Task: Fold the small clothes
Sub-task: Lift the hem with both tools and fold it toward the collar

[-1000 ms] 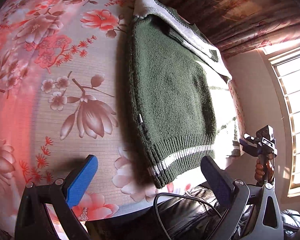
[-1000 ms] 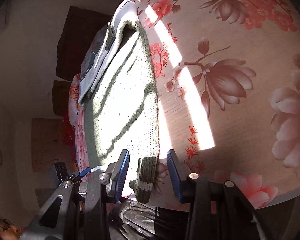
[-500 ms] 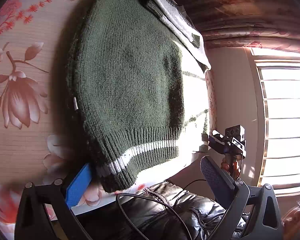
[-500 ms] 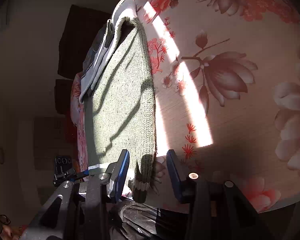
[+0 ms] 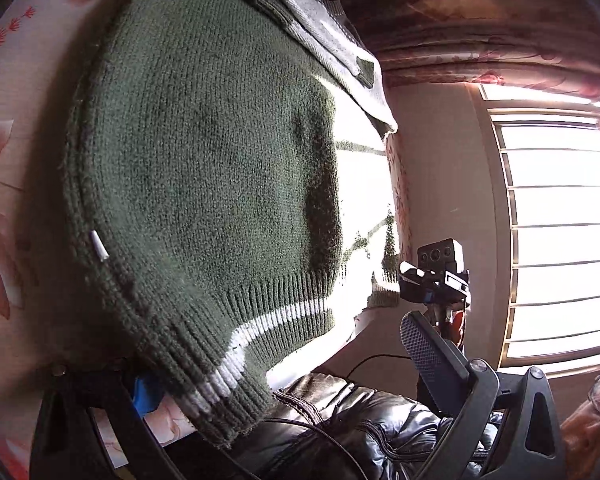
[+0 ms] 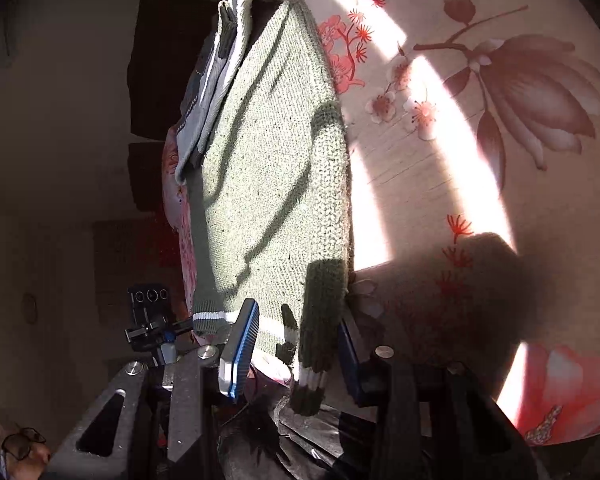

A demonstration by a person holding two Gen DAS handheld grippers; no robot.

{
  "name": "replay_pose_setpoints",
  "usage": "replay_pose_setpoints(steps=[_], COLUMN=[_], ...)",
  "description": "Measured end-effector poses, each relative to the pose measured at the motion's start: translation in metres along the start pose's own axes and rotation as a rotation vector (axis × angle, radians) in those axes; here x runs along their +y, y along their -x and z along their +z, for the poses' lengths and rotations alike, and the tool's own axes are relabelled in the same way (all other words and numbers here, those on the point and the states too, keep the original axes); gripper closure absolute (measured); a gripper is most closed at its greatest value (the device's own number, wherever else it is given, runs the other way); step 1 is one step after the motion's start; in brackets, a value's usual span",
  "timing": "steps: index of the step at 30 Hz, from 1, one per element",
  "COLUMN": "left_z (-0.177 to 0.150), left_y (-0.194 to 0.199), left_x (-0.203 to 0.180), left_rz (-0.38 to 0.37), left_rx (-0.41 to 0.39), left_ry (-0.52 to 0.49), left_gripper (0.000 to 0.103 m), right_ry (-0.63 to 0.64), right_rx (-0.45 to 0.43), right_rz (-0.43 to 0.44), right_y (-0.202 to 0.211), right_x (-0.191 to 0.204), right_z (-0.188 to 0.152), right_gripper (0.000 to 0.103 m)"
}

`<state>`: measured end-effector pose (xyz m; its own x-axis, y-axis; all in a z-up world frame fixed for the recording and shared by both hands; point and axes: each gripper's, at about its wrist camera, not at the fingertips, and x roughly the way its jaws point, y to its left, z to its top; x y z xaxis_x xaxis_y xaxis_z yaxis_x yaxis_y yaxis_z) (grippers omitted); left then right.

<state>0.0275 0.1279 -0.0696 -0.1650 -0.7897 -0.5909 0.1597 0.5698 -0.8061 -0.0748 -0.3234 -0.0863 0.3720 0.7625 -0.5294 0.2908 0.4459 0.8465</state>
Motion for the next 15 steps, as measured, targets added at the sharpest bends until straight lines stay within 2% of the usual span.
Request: replay_pose_setpoints(steps=[2,5,9,10,11,12,13,15], left_z=[0.000,0.003,0.004,0.005,0.005,0.004,0.004,0.002], left_y=[-0.003,-0.008,-0.020,-0.023,-0.026,-0.028,-0.030,-0.033], left_x=[-0.005,-0.012,-0.029,-0.032,-0.035,-0.038,-0.040,-0.042], left_rz=[0.033,0.084,0.199,0.228,0.258,0.286,0.307,0.330], left_rx=[-0.010,-0.004,0.025,0.039,0.047,0.050,0.053,0.051], left_ry=[-0.026,-0.046,-0.128,-0.138,-0.147,-0.157,-0.164,-0.177], left_gripper=[0.000,0.000,0.000,0.000,0.000,0.000,0.000,0.000], right_ry=[0.008,0.048,0.022,-0.001,-0.017,-0.025,-0.035,-0.051], right_rx=[-0.003,0.001,0.038,0.030,0.023,0.022,0.023,0.008], right_rz=[0.022,-0.005,0.003,0.011,0.005,-0.007,-0.007,0.002], right_y=[-0.005,-0.011,-0.017,-0.016,-0.017,-0.018,-0.018,-0.017], right_x=[0.001,0.011,0.010,0.007,0.004,0.001,-0.002,-0.003], right_z=[0.000,-0.003,-0.007,-0.007,-0.008,-0.008,-0.008,-0.010], right_gripper=[0.066,0.066,0.067,0.073,0.084,0.090,0.094,0.094])
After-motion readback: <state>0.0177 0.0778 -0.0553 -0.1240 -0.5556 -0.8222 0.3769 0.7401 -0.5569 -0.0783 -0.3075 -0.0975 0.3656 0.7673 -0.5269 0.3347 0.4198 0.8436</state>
